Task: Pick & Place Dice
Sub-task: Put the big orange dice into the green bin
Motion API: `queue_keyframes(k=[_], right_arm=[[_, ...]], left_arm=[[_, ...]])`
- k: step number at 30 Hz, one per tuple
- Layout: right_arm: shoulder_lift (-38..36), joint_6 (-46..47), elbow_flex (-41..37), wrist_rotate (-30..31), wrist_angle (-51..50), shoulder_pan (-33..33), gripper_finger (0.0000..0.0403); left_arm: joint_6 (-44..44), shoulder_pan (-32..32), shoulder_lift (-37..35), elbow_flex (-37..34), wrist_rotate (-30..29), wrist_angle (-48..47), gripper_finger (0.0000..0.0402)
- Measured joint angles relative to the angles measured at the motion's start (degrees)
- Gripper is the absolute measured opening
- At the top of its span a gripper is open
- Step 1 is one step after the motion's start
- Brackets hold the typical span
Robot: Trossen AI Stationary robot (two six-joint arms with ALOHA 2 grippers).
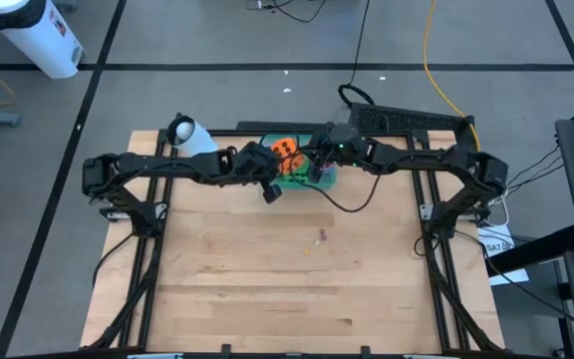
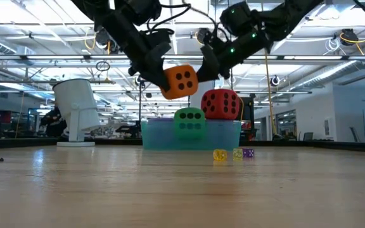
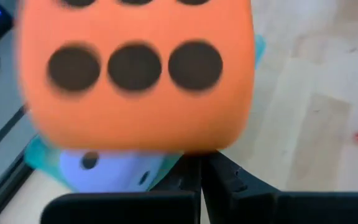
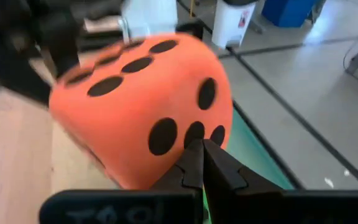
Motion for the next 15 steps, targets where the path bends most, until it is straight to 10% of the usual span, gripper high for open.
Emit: queue_keyframes(k=[15], right_arm=[[8.8, 1.0, 5.3, 0.0, 1.2, -0.7, 0.0000]], left_arm=[[-2.3, 1.8, -0.1, 0.2, -2.7, -5.7, 0.0007]])
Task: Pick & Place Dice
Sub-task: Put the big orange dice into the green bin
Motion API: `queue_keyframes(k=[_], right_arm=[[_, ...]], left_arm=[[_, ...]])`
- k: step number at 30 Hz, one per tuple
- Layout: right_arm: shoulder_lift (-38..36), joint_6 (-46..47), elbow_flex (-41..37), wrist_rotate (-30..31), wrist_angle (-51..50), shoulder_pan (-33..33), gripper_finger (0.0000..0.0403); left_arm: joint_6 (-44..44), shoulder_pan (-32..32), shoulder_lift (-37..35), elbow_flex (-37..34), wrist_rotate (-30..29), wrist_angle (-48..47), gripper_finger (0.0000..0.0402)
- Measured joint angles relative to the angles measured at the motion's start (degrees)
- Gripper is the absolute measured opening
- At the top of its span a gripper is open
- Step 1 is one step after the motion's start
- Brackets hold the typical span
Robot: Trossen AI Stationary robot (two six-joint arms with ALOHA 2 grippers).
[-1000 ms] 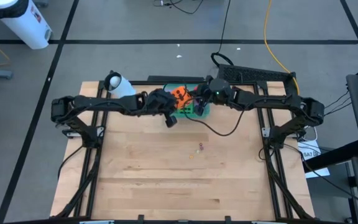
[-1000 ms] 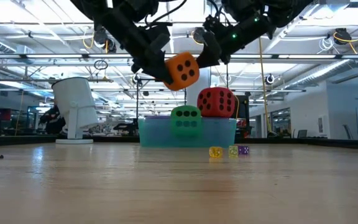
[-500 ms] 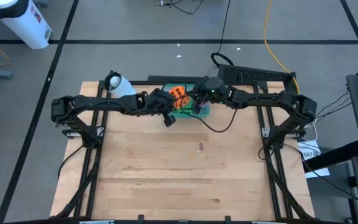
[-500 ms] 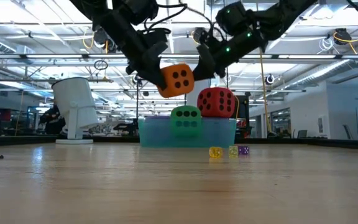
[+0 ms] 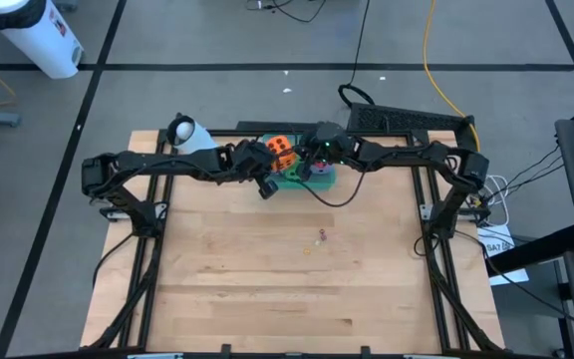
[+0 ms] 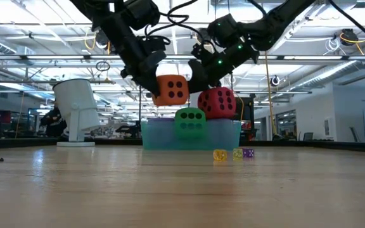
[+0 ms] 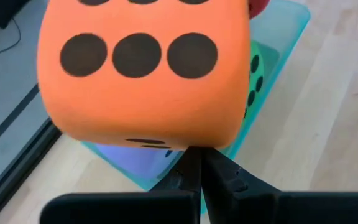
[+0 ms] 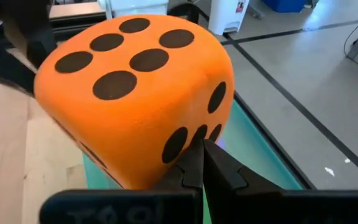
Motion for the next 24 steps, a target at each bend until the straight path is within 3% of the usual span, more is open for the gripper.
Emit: queue_keyframes(k=[11, 24], right_arm=[[-0.1, -1.4, 0.2, 0.0, -3.7, 0.5, 0.0000], [0.0, -6.3, 0.2, 4.0, -6.9, 4.7, 0.0000]], left_arm=[[-1.3, 0.1, 0.0, 0.0, -4.4, -2.3, 0.0008], [-4.3, -0.7, 0.0, 0.1, -4.3, -6.2, 0.0007]])
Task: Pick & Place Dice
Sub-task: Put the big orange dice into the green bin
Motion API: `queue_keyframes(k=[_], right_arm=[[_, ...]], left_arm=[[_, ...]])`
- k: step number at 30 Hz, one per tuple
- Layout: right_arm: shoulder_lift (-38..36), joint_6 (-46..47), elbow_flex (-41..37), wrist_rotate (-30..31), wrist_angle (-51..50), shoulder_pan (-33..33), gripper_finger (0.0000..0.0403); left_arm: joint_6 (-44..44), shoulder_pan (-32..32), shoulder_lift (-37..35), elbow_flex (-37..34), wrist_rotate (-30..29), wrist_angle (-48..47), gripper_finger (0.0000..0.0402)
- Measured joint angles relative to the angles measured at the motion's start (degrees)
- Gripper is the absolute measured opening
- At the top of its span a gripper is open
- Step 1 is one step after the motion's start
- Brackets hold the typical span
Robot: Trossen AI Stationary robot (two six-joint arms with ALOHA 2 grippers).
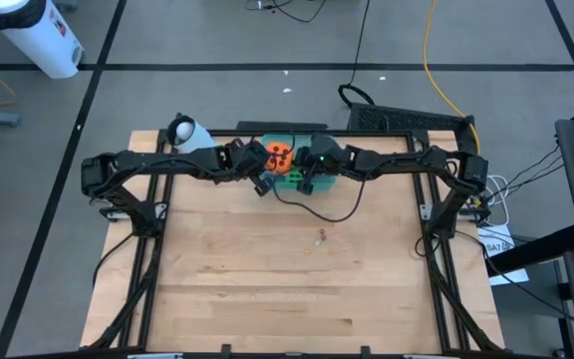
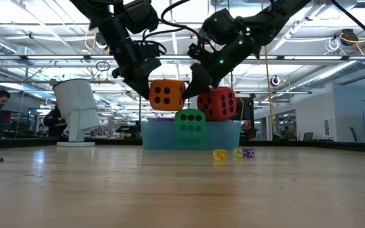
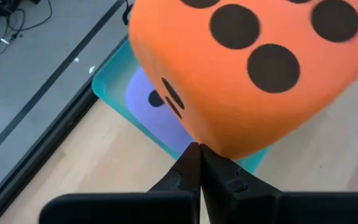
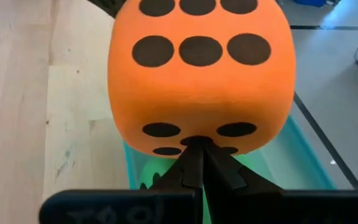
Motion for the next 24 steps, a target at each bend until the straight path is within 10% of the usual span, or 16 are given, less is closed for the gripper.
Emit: queue_keyframes(k=[24], right_arm=[[-0.5, 1.4, -0.1, 5.7, -0.2, 1.1, 0.0000]], left_arm=[[0.0, 1.5, 0.0, 0.0, -1.9, 0.7, 0.0003]])
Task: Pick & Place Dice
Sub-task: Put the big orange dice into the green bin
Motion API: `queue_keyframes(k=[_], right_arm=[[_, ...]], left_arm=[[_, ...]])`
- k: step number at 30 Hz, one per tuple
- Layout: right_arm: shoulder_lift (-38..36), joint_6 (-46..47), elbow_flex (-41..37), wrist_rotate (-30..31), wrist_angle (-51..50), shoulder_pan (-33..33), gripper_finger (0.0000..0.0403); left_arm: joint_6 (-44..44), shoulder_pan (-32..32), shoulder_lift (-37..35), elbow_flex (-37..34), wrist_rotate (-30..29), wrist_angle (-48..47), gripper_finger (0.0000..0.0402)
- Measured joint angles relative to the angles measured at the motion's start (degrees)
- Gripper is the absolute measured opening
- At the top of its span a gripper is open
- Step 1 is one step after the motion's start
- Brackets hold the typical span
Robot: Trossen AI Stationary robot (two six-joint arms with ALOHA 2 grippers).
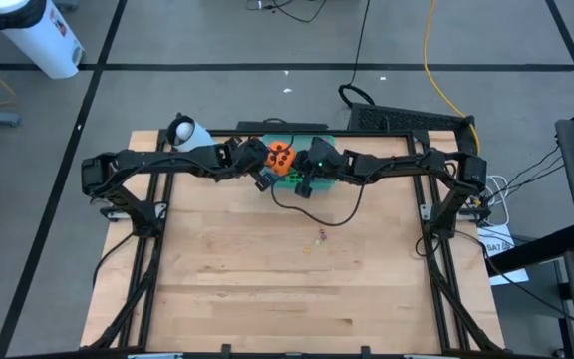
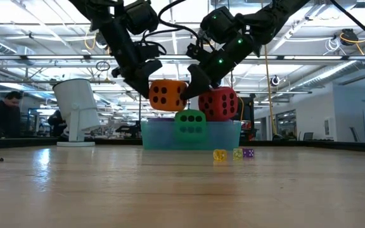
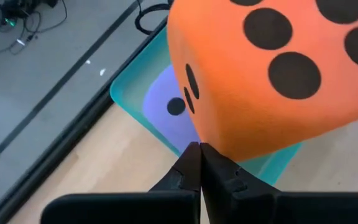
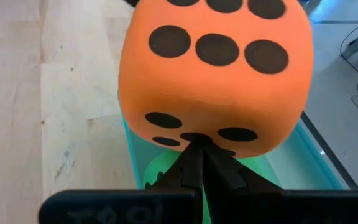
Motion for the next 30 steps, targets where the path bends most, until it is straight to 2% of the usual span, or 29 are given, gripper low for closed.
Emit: queue_keyframes(k=[6, 13, 24, 30], right_arm=[[-0.3, -0.9, -0.1, 0.6, 0.2, 0.8, 0.0000], [-2.9, -1.1, -0.2, -0.1, 0.1, 2.4, 0.0000], [-4.3, 0.4, 0.1, 3.2, 0.2, 4.5, 0.0000], [-2.4, 1.0, 0.1, 3.5, -0.9, 4.4, 0.0000]], left_arm=[[4.0, 0.4, 0.0, 0.0, 0.0, 3.6, 0.0009], [4.8, 0.9, 0.0, 0.0, 0.0, 6.9, 0.0008], [4.7, 1.8, 0.1, -0.1, 2.6, 6.2, 0.0002], [3.2, 1.5, 0.1, -0.1, 3.0, 2.9, 0.0006]])
